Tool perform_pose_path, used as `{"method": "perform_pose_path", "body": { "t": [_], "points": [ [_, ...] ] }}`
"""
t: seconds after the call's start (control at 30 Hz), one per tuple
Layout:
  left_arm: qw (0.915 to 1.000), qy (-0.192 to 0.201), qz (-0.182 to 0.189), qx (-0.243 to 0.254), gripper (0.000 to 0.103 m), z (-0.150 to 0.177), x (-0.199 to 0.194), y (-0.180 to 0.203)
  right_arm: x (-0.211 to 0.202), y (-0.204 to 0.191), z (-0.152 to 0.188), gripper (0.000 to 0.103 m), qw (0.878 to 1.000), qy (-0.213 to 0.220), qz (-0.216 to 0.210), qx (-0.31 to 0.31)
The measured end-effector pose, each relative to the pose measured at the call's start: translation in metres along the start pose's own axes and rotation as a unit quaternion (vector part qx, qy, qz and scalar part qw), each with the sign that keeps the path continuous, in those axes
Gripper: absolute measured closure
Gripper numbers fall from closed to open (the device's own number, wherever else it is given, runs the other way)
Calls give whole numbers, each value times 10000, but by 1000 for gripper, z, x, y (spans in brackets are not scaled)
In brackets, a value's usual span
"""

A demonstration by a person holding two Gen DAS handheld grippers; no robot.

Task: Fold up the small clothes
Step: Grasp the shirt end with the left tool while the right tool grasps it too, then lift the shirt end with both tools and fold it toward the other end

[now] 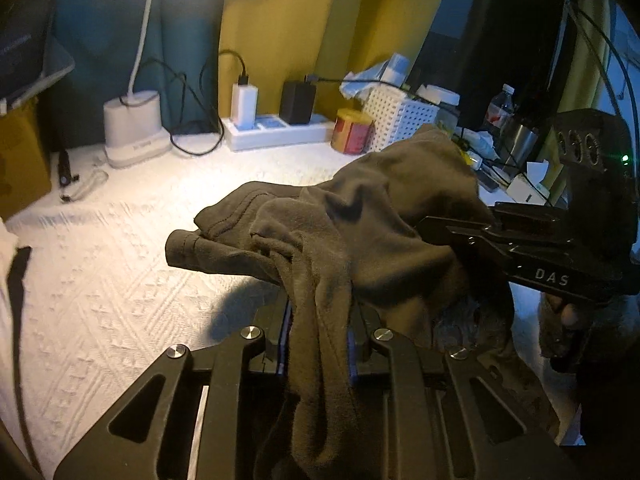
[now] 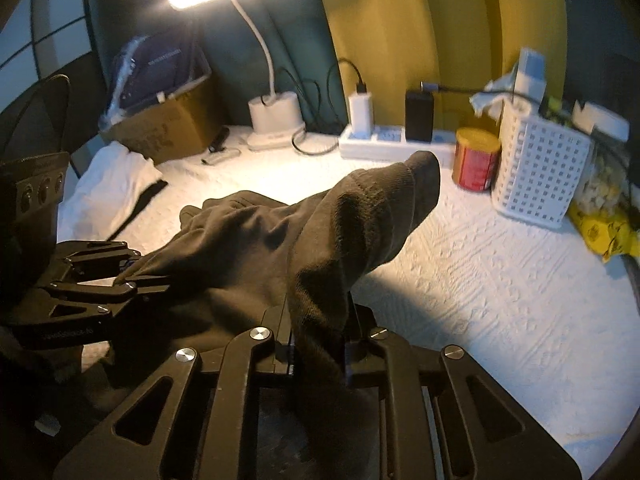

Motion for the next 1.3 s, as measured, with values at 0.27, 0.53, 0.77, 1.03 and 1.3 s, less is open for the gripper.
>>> {"method": "perform_pose_path", "body": {
  "t": [0.27, 0.53, 0.77, 1.03, 1.3],
  "points": [
    [9993, 354, -66, 102, 84, -4, -31, 11, -42, -21, -7, 86, 9992, 379, 43, -121],
    [9965, 811, -136, 135, 84, -10, -66, 23, -81, -39, -12, 87, 9968, 726, 235, -254],
    [9937, 1060, -185, 317, 84, -12, -92, 34, -115, -55, -15, 87, 9934, 1032, 336, -371],
    [9891, 1404, -182, 409, 84, -14, -124, 43, -156, -80, -20, 87, 9873, 1409, 429, -601],
    [9837, 1747, -152, 408, 84, -17, -158, 45, -193, -108, -29, 87, 9788, 1806, 462, -853]
  ]
}}
Point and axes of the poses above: each gripper's, at about its wrist camera, not at the fingertips, and x roughly the way its jaws point, y to its right, z to its underside, the point moved 10 cm from there along x, roughly the way its jaws point, and after that the axes turned 6 degrees about -y, right-handed, at the moved point
